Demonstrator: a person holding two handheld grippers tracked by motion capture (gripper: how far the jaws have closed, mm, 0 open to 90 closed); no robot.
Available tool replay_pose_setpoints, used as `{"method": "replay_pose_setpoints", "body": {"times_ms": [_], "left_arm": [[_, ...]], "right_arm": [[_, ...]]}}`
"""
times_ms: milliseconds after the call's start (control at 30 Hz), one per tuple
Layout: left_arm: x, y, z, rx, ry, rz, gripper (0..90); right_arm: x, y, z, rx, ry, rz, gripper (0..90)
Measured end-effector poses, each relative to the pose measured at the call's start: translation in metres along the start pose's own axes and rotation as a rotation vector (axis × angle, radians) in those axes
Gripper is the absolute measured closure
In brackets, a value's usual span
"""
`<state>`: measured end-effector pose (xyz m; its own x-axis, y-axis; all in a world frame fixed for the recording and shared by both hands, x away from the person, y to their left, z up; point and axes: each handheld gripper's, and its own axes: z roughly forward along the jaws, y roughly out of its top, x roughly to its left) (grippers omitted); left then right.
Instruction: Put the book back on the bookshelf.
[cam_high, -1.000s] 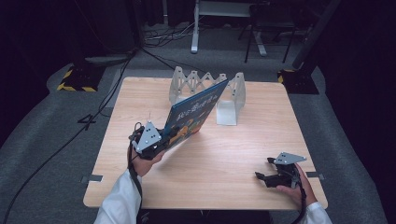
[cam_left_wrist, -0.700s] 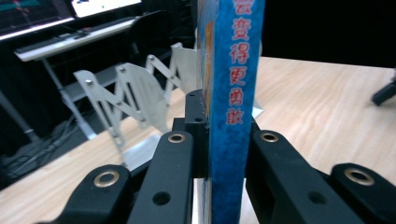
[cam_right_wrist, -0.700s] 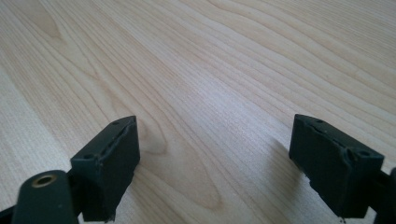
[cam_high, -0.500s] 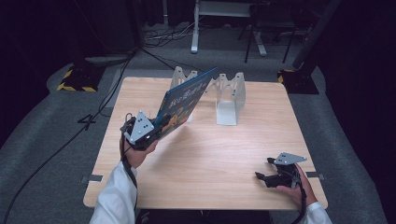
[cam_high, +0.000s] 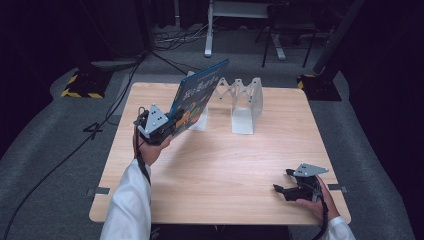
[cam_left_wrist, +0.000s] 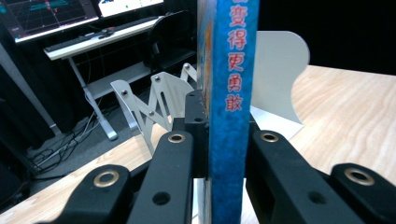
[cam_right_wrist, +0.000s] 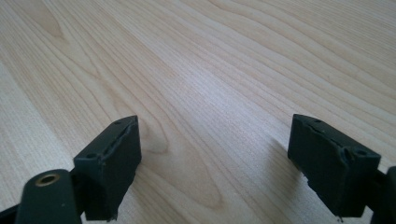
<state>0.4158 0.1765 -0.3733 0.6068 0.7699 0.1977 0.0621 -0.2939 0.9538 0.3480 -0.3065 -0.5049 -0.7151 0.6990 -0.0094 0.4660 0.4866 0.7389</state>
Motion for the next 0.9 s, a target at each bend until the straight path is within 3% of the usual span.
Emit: {"method": "replay_pose_setpoints", "body": {"times_ms": [233, 367, 500, 700, 900], "left_arm": [[0.008, -0.002, 0.017, -0.002, 0.025, -0.041, 82.9], [0.009, -0.004, 0.024, 0.004, 0.040, -0.042, 82.9], [0.010, -0.008, 0.029, -0.015, 0.052, -0.078, 82.9], [0.008, -0.015, 0.032, -0.020, 0.065, -0.089, 82.7], [0.002, -0.020, 0.036, 0.002, 0.074, -0.072, 82.6]], "right_arm": [[0.000, 0.000, 0.000, -0.002, 0.005, -0.004, 18.2], [0.000, 0.000, 0.000, -0.002, 0.005, -0.004, 18.4], [0.000, 0.000, -0.001, -0.003, 0.008, -0.005, 18.9], [0.000, 0.000, -0.001, -0.003, 0.008, -0.006, 18.9], [0.000, -0.001, -0.001, -0.004, 0.009, -0.005, 19.0]]}}
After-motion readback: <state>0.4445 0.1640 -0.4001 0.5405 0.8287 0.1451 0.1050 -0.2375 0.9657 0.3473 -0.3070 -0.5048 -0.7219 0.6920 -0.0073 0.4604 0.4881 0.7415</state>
